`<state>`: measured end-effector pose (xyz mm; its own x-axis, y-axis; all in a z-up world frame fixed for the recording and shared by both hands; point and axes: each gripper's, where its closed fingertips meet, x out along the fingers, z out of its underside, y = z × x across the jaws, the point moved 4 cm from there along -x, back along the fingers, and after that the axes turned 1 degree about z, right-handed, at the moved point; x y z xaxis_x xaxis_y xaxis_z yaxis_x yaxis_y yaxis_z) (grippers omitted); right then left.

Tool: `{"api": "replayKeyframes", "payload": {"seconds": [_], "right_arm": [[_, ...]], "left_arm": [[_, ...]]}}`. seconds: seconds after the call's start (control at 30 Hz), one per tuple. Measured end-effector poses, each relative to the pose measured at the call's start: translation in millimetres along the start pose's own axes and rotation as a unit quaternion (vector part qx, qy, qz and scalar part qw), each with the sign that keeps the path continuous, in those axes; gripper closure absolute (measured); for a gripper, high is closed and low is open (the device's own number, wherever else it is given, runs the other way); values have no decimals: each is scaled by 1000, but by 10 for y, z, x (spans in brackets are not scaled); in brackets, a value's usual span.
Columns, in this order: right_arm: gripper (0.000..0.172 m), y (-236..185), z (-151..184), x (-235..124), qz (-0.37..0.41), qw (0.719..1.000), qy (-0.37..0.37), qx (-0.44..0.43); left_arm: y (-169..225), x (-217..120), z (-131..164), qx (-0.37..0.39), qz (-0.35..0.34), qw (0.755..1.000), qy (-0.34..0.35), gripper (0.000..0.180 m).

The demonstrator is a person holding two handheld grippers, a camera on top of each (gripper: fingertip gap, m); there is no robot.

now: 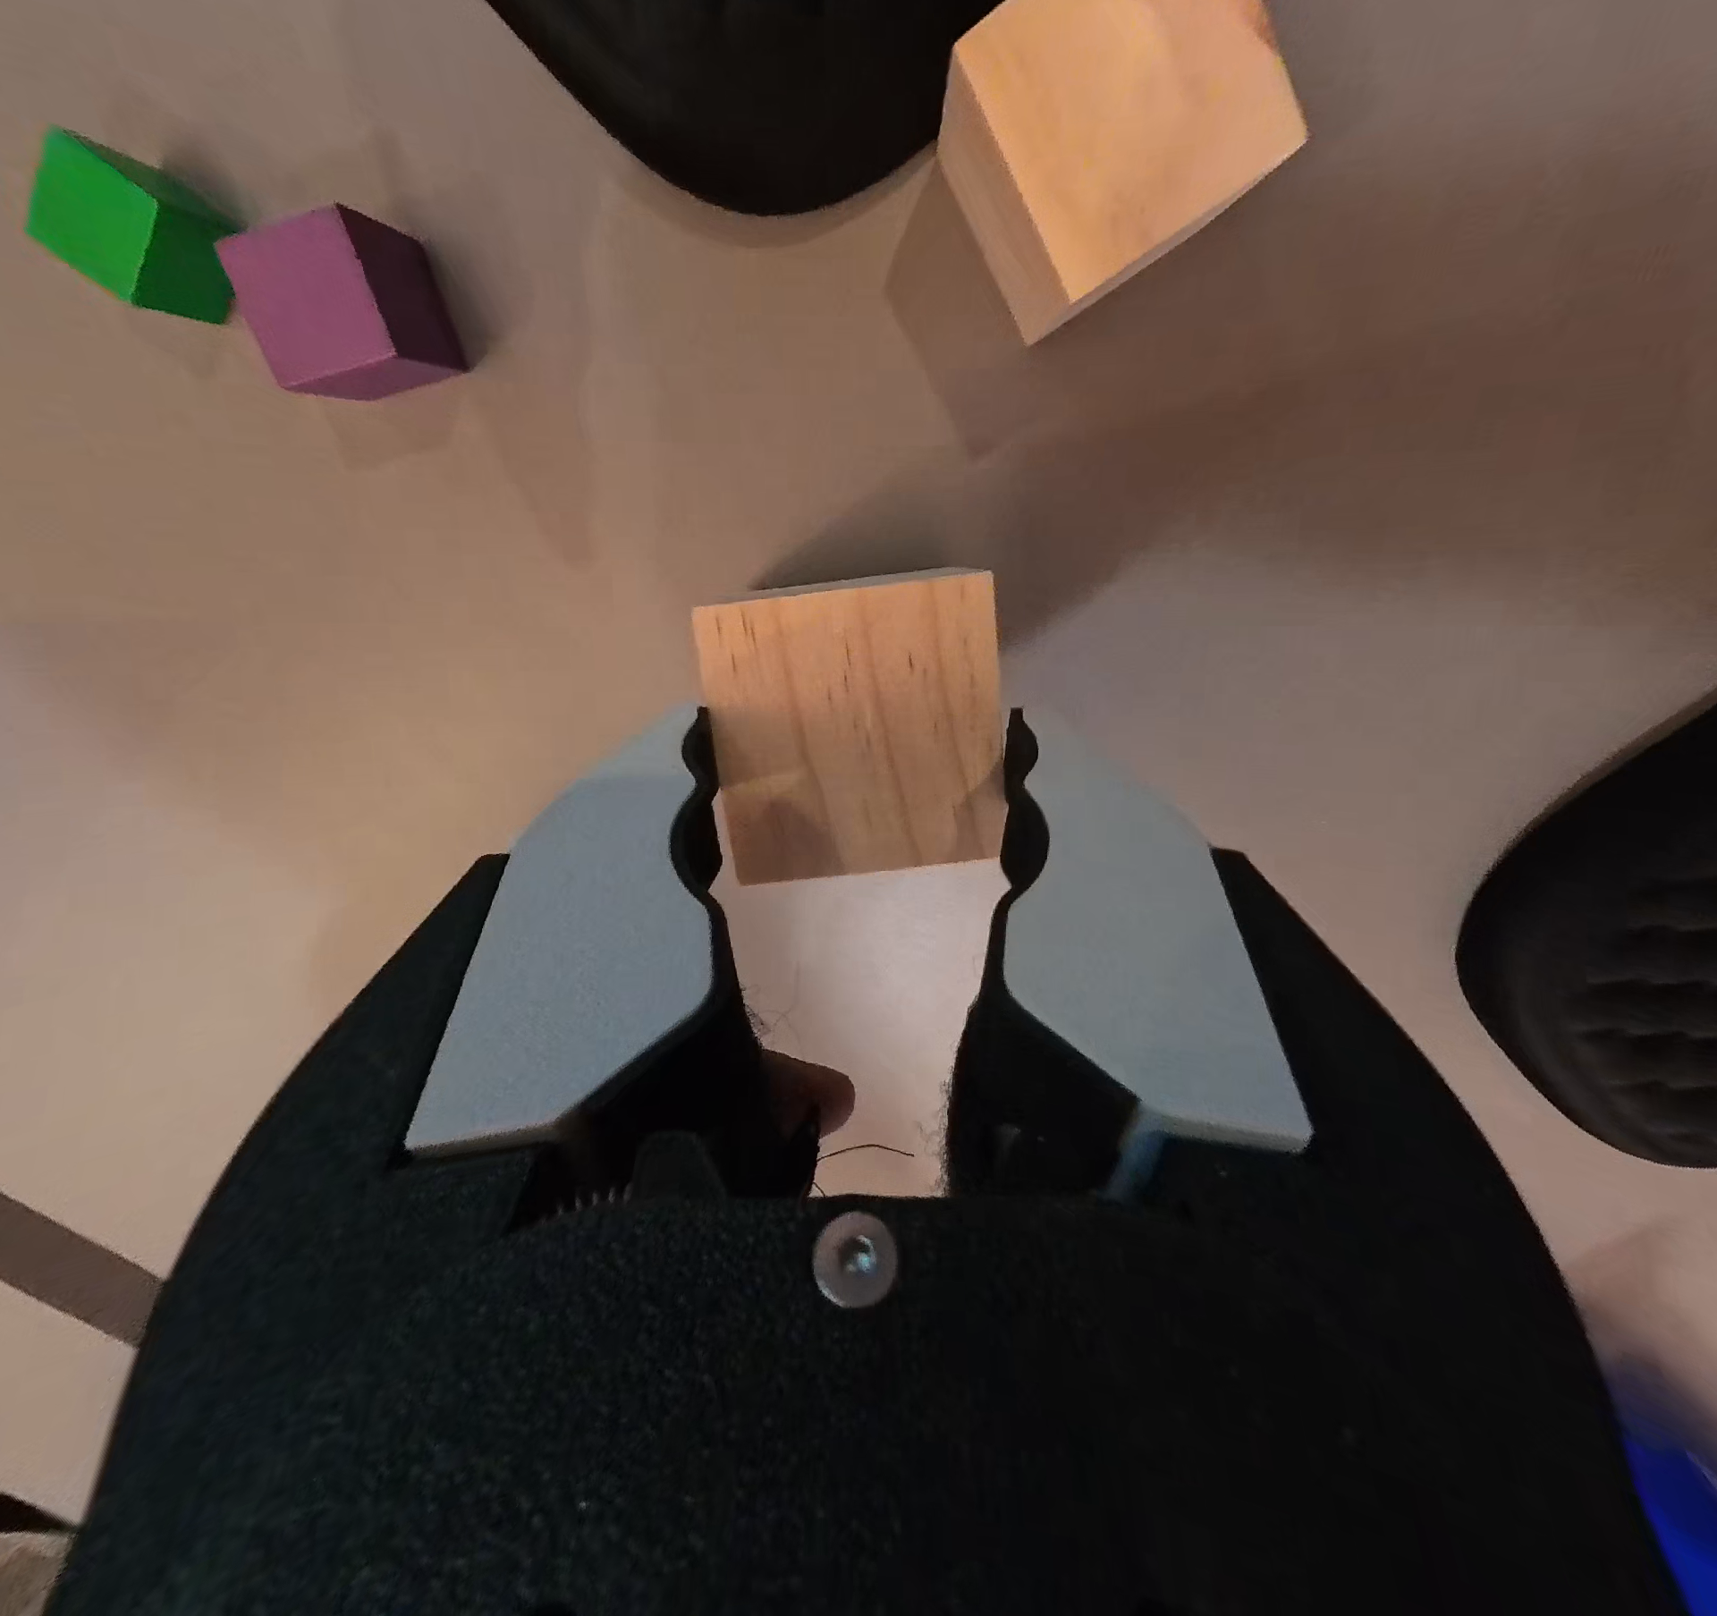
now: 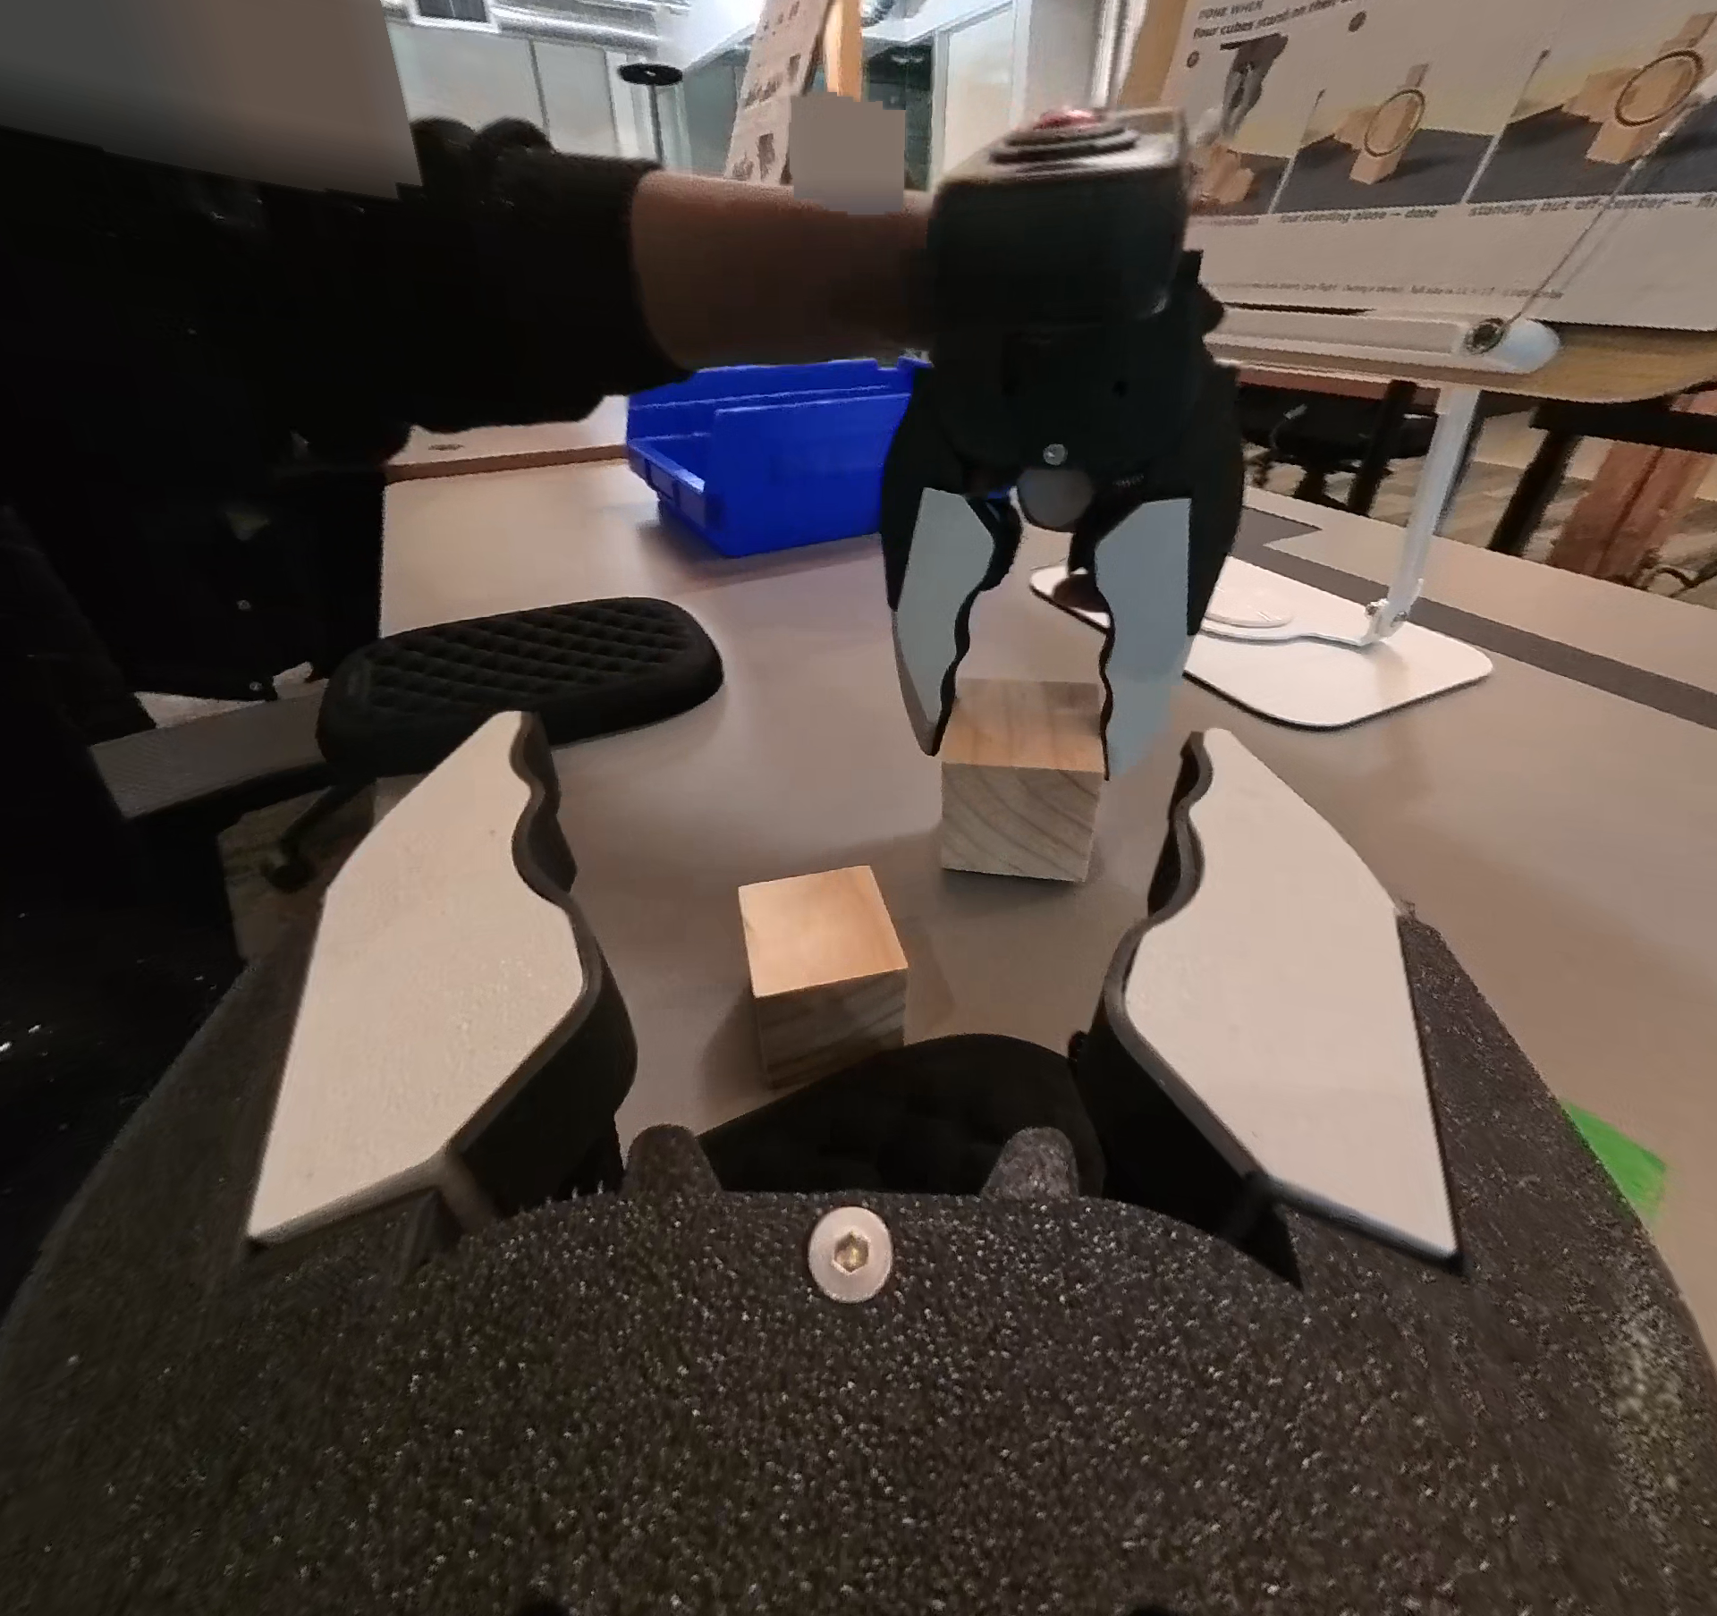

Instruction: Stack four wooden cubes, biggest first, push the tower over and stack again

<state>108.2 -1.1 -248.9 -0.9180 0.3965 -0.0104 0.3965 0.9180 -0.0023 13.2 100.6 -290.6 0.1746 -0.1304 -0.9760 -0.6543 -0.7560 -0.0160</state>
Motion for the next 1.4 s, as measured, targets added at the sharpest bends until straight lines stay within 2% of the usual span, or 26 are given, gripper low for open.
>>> {"api": "replayKeyframes", "payload": {"seconds": [0.17, 0.27, 0.43, 0.6, 0.67, 0.73, 0.8, 0.87, 0.9, 1.0, 1.1, 1.4], "right_arm": [[49, 134, 52, 44, 98, 995, -33, -8], [45, 139, 84, 76, 131, 989, -55, -36], [46, 104, 124, 120, 137, 985, -77, -65], [49, 117, 110, 103, 134, 987, -68, -53], [49, 125, 102, 93, 132, 988, -63, -45], [49, 125, 90, 81, 128, 989, -56, -41], [49, 109, 77, 70, 118, 991, -47, -40], [47, 82, 66, 63, 104, 993, -40, -43], [47, 69, 63, 59, 99, 993, -38, -45], [46, 52, 57, 54, 90, 994, -33, -47], [47, 38, 58, 55, 82, 995, -33, -48], [47, 20, 52, 52, 78, 995, -29, -53]], "left_arm": [[4, 6, 8, -9, -3, 1000, 13, 122], [20, 1, 23, -10, -4, 1000, 15, 122], [29, 18, 54, -20, -5, 1000, 21, 122], [26, 32, 70, -44, -1, 999, 22, 121], [29, 17, 68, -53, -2, 998, 19, 105], [-3, -71, 13, -69, -25, 997, 39, 97], [-45, -211, -112, -97, -71, 990, 72, 97], [-78, -341, -277, -144, -145, 974, 94, 111], [-41, -366, -331, -166, -169, 968, 84, 113], [290, -277, -601, -200, -126, 966, 101, 114], [458, -146, -781, -241, -90, 959, 120, 115], [465, 166, -901, -252, -73, 962, 76, 120]]}}
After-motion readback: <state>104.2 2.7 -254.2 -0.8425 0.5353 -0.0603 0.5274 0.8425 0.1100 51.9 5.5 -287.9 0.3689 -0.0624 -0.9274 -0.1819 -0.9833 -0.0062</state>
